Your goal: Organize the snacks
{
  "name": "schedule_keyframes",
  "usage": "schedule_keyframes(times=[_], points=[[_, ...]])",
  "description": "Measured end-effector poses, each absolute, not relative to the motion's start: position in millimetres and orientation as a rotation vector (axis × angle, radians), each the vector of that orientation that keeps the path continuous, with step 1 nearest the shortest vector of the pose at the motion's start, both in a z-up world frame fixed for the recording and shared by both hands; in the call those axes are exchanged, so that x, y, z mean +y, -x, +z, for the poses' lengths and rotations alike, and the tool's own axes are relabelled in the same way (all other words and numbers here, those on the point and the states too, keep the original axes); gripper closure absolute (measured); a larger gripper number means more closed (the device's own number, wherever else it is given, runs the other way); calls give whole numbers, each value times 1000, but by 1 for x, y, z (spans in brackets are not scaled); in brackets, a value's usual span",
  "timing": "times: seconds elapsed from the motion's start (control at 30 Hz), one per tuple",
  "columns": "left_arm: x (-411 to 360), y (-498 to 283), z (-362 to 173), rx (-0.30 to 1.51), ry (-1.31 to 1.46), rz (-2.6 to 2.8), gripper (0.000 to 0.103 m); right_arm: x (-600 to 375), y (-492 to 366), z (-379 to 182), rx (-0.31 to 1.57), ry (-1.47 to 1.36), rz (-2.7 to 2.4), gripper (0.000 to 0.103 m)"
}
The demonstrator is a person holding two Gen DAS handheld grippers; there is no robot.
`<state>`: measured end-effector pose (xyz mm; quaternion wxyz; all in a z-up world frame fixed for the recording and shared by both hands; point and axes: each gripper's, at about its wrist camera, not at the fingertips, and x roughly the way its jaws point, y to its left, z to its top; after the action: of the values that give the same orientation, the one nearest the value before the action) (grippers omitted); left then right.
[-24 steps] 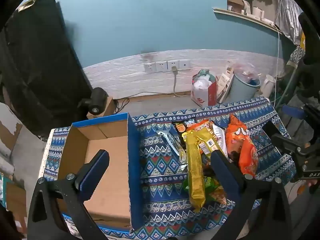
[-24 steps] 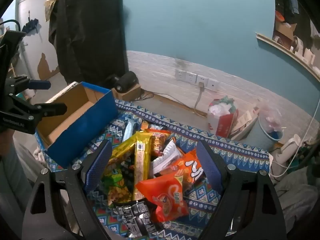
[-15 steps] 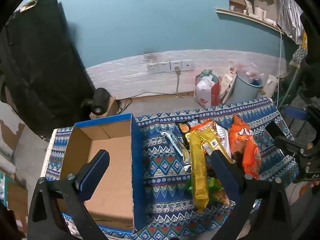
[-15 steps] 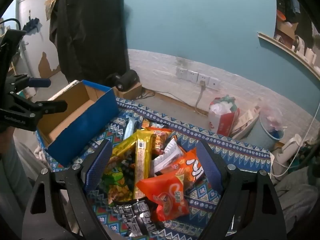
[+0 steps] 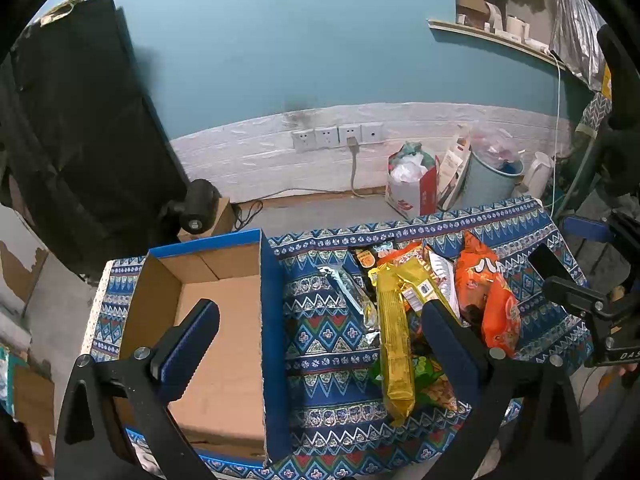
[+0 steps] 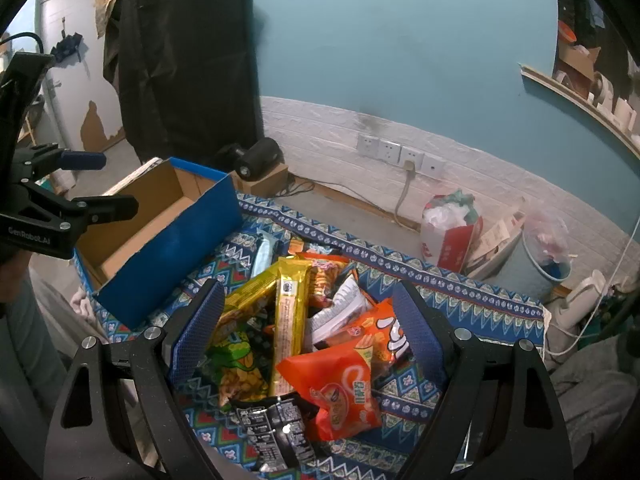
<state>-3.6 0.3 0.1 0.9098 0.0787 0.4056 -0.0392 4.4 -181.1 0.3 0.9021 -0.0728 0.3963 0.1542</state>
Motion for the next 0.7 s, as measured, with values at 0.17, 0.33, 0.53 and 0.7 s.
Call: schedule_keyframes(times=[0.17,0.33,0.53,0.7], points=[[0,3,0,836,-161,-85,1,-181,-5,0,820,143,319,19],[-1,3,-1,833,-164,-91,1,-183,-5,0,821,141,317,19],[-2,4,-1,836,-165,-94,1,-183,-5,1,820,141,317,19],[-4,5,-3,841,-170,-95,1,-184,-4,1,818,141,316,19]])
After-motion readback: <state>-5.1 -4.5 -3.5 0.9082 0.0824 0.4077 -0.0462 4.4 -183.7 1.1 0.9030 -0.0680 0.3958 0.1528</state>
